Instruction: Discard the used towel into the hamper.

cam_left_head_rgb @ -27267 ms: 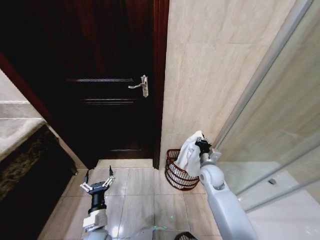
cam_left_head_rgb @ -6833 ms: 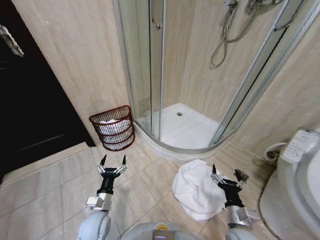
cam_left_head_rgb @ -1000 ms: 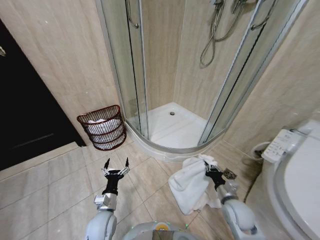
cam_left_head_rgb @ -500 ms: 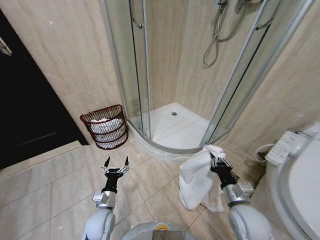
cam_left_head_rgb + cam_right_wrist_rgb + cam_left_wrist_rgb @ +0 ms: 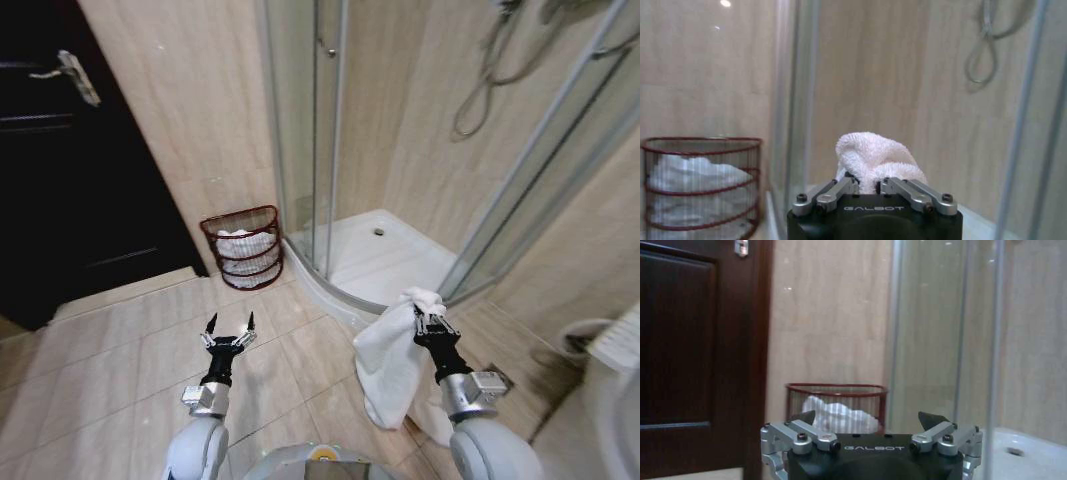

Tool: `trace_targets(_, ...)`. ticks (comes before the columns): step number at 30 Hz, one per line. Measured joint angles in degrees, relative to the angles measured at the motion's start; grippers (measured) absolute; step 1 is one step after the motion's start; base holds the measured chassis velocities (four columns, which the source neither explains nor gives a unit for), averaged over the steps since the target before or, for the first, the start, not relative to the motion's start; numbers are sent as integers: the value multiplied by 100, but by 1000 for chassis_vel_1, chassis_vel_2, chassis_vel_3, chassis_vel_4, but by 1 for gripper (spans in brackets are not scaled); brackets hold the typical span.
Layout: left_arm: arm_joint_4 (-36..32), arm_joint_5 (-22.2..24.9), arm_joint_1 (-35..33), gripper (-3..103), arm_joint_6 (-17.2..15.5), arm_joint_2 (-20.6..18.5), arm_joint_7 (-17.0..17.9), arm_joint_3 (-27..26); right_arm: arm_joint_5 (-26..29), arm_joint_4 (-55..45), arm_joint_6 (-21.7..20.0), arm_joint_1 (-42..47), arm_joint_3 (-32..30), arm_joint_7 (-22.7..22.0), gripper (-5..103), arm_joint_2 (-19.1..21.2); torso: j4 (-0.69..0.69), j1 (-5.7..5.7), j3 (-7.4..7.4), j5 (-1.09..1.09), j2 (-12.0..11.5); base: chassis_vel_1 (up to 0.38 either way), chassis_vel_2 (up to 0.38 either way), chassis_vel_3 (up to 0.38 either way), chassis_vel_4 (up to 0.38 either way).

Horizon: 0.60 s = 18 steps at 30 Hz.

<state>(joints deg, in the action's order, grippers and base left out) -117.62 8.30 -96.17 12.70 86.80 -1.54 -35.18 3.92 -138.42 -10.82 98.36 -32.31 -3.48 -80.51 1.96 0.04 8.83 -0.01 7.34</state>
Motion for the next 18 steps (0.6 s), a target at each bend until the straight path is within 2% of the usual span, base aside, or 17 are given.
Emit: trace_targets(18, -112, -227, -101, 100, -79, 66, -20, -17, -48, 264, 17, -374, 60, 42, 13, 78, -1, 0, 0, 2, 0, 89, 97, 96, 96)
